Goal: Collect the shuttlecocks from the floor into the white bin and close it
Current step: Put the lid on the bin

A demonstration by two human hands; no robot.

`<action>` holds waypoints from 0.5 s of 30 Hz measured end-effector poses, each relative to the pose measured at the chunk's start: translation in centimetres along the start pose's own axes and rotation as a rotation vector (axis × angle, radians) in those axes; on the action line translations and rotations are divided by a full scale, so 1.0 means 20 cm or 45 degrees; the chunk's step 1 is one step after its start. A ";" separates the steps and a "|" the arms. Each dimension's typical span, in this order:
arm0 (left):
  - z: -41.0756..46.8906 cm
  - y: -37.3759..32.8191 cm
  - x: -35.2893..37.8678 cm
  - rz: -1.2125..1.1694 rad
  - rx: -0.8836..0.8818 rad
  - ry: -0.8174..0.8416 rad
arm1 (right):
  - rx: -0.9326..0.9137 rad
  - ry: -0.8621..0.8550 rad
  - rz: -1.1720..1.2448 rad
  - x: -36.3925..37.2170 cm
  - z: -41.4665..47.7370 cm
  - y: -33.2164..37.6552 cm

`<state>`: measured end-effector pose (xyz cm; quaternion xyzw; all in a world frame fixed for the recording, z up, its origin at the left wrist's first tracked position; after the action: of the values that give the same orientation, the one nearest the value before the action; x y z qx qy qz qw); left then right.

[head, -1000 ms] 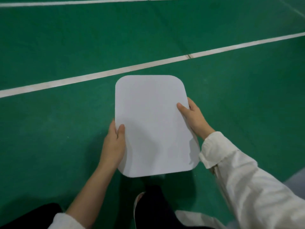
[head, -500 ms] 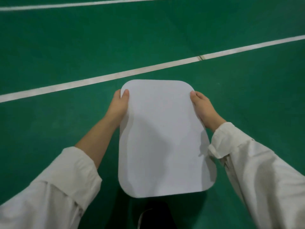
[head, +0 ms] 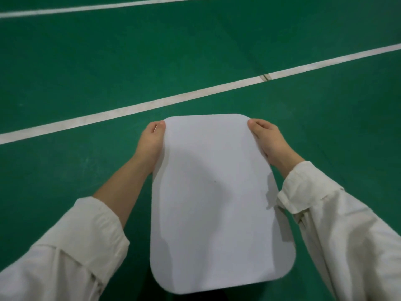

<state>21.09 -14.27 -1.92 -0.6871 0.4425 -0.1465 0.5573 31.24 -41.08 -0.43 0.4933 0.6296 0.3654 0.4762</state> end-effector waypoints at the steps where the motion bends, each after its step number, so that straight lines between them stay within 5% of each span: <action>1: 0.00 0.00 0.00 0.024 0.039 -0.019 | -0.035 -0.023 -0.024 0.00 -0.01 0.00; 5: -0.05 -0.05 0.00 0.082 0.208 -0.075 | -0.172 -0.089 -0.063 -0.01 -0.06 0.04; 9: -0.08 -0.06 -0.01 0.088 0.064 -0.065 | -0.106 -0.119 -0.110 -0.02 -0.06 0.04; 15: -0.45 -0.03 0.02 0.672 0.374 0.010 | -0.474 -0.256 -0.934 0.01 -0.22 0.12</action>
<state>15.37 -20.32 1.58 -0.4597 0.5819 -0.0616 0.6680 27.64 -40.32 2.98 0.1751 0.6372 0.2293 0.7147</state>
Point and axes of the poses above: each hand's wrist, its own z-axis towards the middle knuckle, its own x-axis out of the palm, y = z × x, the point moved 7 cm from there along z, towards the middle knuckle, and after that the axes turned 8 degrees about -y, right-handed, at the moved point
